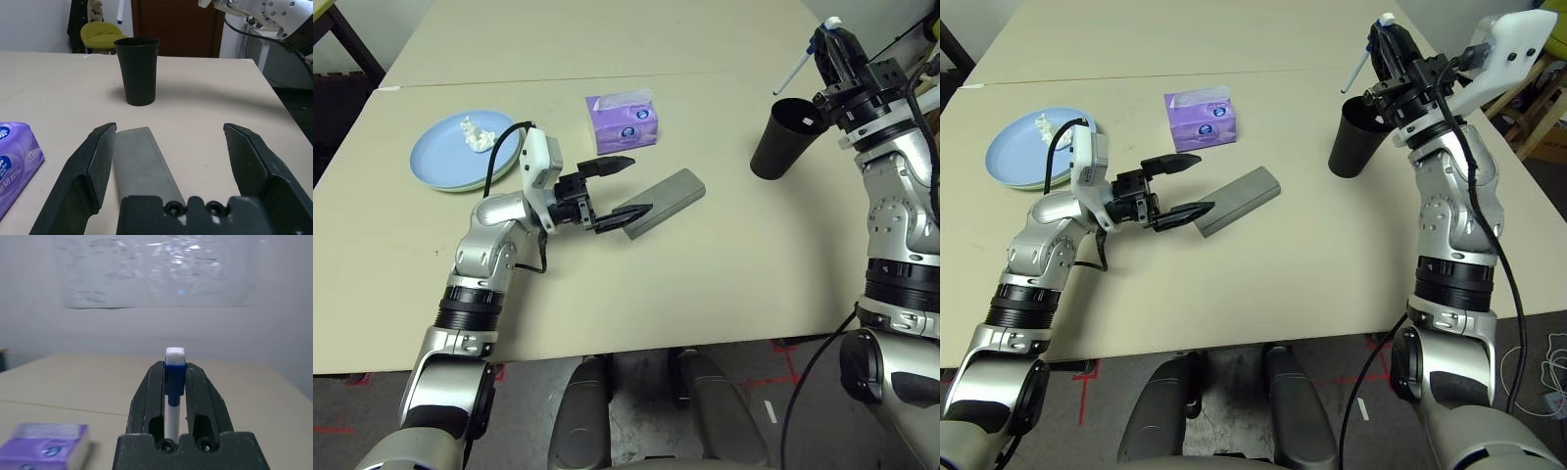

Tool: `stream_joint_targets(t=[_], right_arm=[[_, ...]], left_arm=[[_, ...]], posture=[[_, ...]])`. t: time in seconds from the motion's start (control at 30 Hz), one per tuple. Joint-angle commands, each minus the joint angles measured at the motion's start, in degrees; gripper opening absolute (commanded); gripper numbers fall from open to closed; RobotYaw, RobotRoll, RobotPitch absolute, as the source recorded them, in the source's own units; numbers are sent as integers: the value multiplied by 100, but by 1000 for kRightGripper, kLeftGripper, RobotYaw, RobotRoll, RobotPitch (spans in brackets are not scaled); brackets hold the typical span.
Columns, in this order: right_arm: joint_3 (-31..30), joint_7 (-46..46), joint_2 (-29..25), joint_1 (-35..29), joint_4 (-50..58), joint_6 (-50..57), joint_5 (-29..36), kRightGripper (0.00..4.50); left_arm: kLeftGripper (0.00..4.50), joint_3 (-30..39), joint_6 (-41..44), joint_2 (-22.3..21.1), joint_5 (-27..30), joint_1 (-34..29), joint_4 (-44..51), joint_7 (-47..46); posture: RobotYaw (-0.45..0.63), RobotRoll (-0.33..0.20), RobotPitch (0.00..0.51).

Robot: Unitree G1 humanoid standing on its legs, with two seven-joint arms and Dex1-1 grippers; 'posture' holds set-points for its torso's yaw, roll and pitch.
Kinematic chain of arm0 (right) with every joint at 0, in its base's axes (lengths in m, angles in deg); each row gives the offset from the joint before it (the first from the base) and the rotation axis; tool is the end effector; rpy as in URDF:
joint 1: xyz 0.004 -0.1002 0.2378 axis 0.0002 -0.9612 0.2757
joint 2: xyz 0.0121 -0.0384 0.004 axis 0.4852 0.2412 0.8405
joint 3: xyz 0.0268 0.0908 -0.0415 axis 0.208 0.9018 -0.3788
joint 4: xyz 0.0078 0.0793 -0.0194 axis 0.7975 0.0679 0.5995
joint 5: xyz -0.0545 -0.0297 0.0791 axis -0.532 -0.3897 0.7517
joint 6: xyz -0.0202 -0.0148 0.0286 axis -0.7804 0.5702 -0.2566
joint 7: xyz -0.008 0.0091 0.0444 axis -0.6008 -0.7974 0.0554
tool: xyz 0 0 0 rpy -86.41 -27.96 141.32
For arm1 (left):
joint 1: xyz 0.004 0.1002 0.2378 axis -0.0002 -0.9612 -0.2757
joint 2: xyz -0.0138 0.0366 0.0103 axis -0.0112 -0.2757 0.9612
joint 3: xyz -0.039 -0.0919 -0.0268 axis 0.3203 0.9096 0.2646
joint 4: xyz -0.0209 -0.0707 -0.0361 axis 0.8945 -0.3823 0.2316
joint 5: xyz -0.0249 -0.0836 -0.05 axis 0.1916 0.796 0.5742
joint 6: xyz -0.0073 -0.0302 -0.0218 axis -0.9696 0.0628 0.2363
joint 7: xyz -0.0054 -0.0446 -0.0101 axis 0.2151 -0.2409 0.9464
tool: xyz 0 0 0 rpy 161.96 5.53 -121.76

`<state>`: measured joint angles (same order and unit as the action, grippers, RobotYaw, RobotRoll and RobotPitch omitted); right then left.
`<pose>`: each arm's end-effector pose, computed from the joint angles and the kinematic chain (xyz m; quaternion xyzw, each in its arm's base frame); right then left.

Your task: Organize and tidy the items on the table.

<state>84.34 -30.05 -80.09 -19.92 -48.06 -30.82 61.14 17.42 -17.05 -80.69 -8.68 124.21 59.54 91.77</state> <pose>0.2839 -0.2272 0.2381 0.0094 -0.2983 0.0918 0.9500 0.3008 0.1988 0.1762 0.0926 -0.1252 -0.5826 0.7977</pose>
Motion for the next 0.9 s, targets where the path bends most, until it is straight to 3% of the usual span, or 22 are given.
stream_joint_targets(t=[0.03, 0.63, 0.9], right_arm=[[-6, -493, 0, -186, 157, 307, -171, 424], [-107, -1008, -23, -428, 249, 1845, 44, 424], [-104, -980, -113, -460, 172, 2020, -8, 3352]], left_arm=[[4500, -79, -50, 6, -65, -26, -52, 72], [4500, -72, -65, -19, -76, -3, -80, 90], [4500, -58, -58, -36, -74, -31, -51, 75]], posture=[[51, 0, 213], [57, 0, 211], [60, 0, 208]])
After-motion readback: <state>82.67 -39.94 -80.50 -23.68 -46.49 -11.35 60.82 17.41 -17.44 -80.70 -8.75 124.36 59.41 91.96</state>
